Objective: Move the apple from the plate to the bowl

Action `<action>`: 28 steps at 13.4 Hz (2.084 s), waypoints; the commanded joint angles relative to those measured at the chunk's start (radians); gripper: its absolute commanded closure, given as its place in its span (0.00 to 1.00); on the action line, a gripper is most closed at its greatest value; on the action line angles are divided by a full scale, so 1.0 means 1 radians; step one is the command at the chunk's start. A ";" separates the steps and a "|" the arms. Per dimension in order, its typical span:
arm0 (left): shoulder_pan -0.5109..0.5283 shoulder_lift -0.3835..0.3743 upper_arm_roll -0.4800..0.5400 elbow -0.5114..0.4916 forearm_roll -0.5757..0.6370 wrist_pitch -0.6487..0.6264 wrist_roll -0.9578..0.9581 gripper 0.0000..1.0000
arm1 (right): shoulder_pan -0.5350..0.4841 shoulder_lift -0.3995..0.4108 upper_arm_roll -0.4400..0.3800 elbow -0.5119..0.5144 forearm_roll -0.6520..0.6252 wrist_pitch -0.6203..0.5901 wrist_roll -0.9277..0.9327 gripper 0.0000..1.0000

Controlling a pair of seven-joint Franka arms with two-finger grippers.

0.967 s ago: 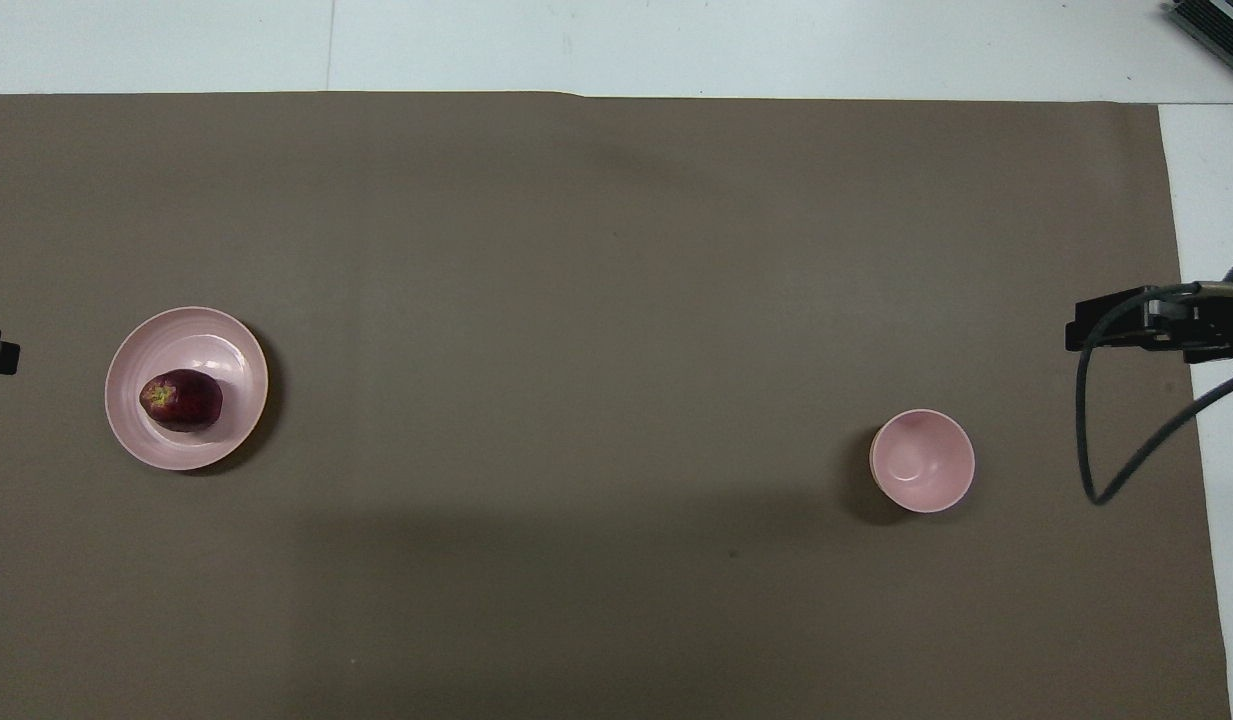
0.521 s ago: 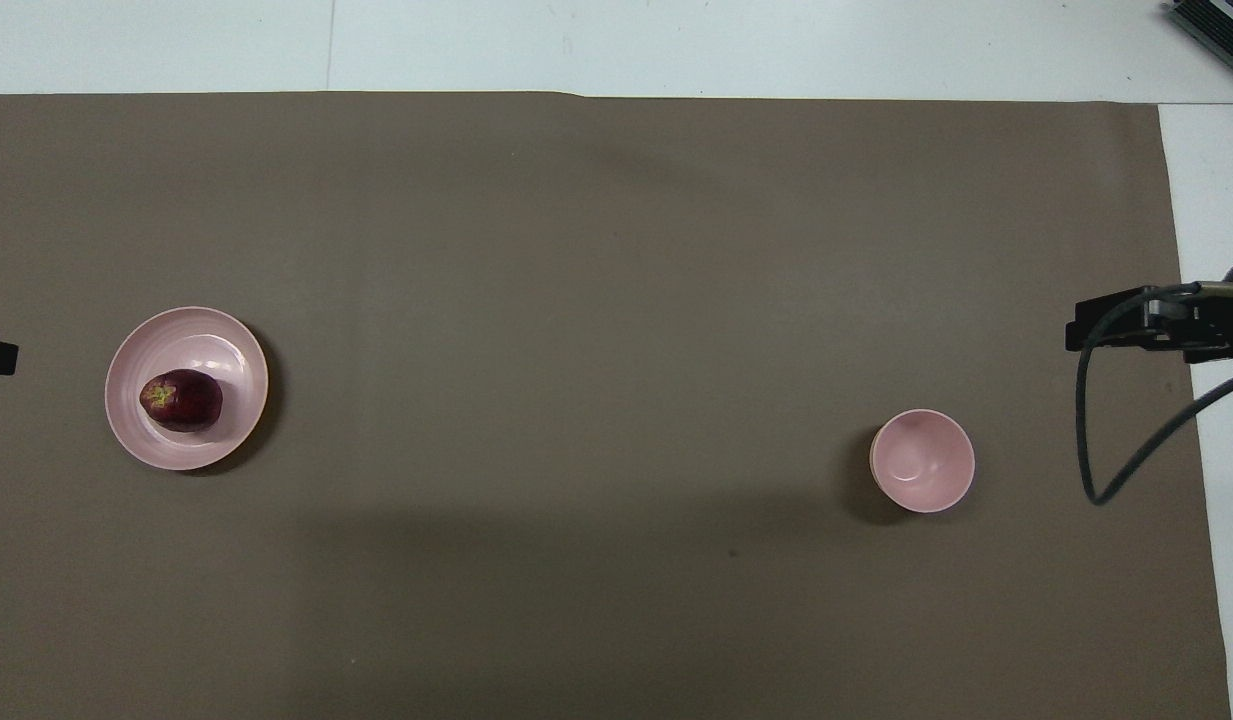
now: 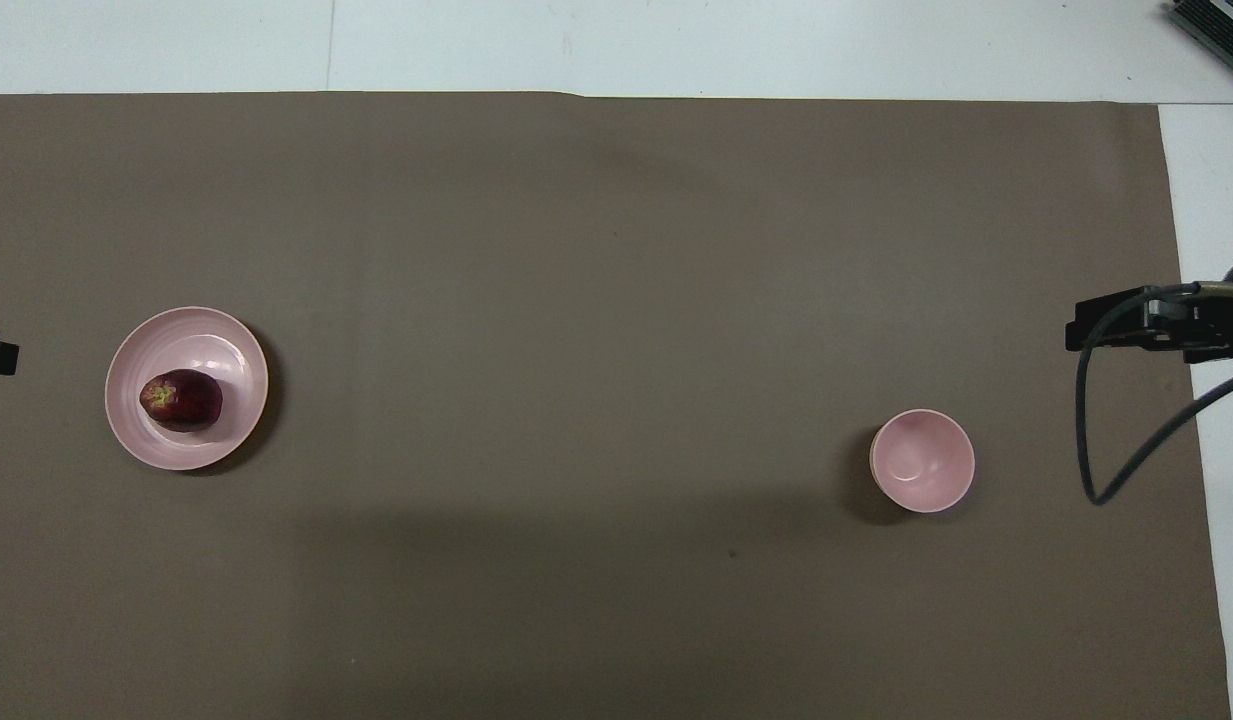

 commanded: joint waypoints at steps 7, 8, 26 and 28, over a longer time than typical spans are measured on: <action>-0.009 -0.030 -0.018 -0.036 0.003 0.019 0.013 0.00 | -0.015 0.001 0.003 0.010 0.010 -0.043 -0.030 0.00; -0.007 -0.030 -0.018 -0.038 0.003 0.026 0.014 0.00 | -0.015 -0.003 0.003 0.000 0.014 -0.039 -0.030 0.00; 0.068 0.064 -0.006 -0.593 -0.011 0.756 0.073 0.00 | 0.118 0.041 0.020 -0.114 0.237 0.085 0.413 0.00; 0.068 0.085 -0.006 -0.660 -0.011 0.865 0.073 0.00 | 0.131 0.062 0.020 -0.131 0.297 0.128 0.483 0.00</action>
